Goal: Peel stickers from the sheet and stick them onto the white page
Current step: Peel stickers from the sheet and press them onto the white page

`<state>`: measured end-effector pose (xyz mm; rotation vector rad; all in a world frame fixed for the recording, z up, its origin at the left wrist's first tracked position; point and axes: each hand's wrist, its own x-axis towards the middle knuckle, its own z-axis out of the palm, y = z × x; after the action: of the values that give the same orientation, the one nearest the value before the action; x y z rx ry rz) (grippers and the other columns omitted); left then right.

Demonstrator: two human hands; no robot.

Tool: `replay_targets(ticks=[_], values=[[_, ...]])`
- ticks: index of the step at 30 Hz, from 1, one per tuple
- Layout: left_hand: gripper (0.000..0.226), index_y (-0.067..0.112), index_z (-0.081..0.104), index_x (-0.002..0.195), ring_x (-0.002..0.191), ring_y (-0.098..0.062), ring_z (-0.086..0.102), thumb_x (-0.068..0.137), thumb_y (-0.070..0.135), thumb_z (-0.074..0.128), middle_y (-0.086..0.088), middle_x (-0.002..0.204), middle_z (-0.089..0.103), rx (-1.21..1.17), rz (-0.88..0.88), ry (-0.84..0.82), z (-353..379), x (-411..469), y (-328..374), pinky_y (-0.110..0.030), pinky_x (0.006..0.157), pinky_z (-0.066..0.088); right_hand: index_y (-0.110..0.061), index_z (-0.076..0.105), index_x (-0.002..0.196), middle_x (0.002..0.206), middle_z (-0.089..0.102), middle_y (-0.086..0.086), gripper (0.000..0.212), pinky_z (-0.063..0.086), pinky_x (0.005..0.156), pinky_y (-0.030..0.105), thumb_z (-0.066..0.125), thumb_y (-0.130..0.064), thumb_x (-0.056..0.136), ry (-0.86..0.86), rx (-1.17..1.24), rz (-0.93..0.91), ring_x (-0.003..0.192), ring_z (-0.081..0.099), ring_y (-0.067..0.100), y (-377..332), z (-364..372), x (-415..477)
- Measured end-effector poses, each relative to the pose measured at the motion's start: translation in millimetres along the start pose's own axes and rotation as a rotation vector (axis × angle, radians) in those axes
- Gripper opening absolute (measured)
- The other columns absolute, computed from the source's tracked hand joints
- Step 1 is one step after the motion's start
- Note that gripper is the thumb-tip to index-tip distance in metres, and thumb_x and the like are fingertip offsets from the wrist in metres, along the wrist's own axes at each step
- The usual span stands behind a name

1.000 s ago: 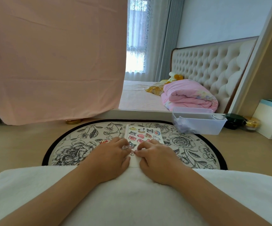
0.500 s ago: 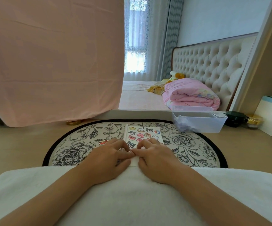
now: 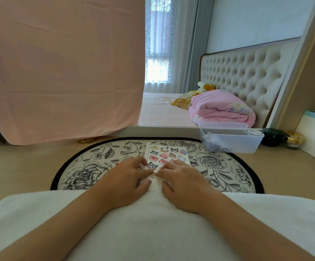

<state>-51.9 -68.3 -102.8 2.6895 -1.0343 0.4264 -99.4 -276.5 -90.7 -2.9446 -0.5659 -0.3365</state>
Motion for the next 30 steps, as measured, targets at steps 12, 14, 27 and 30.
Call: replay_targets(ticks=[12,14,27,30], values=[[0.055,0.034,0.072,0.119,0.112,-0.004,0.06,0.086,0.067,0.044,0.018,0.131,0.06,0.037,-0.011,0.045,-3.3,2.2,1.7,-0.022,0.084,0.049,-0.028,0.07,0.123,0.123,0.067,-0.013,0.046,0.053,0.091,0.039,0.036,-0.037,0.094,0.026,0.048,-0.016,0.113,0.054,0.014,1.1,0.1,-0.8],[0.046,0.033,0.074,0.113,0.108,-0.003,0.063,0.085,0.063,0.054,0.018,0.129,0.063,-0.012,-0.02,0.067,-2.9,3.3,-0.7,-0.02,0.081,0.047,-0.027,0.07,0.123,0.124,0.066,-0.011,0.046,0.052,0.093,0.038,0.036,-0.037,0.094,0.02,0.052,-0.015,0.113,0.053,0.015,0.3,-0.4,-0.4],[0.028,0.036,0.064,0.122,0.105,-0.002,0.052,0.095,0.036,0.06,0.021,0.11,0.058,-0.176,-0.353,0.127,-11.4,-4.6,-82.4,-0.027,0.09,0.048,-0.039,0.062,0.13,0.125,0.061,-0.02,0.033,0.043,0.083,0.023,0.051,-0.033,0.1,0.085,0.058,0.007,0.103,0.061,0.006,-22.8,-9.8,52.9],[0.035,0.034,0.062,0.129,0.114,-0.009,0.047,0.095,0.042,0.058,0.014,0.118,0.056,-0.165,-0.341,0.051,-8.5,-4.1,-85.6,-0.032,0.096,0.045,-0.037,0.064,0.128,0.124,0.061,-0.019,0.03,0.041,0.082,0.026,0.052,-0.039,0.1,0.039,0.044,0.0,0.102,0.058,0.007,-34.8,-5.1,77.9]])
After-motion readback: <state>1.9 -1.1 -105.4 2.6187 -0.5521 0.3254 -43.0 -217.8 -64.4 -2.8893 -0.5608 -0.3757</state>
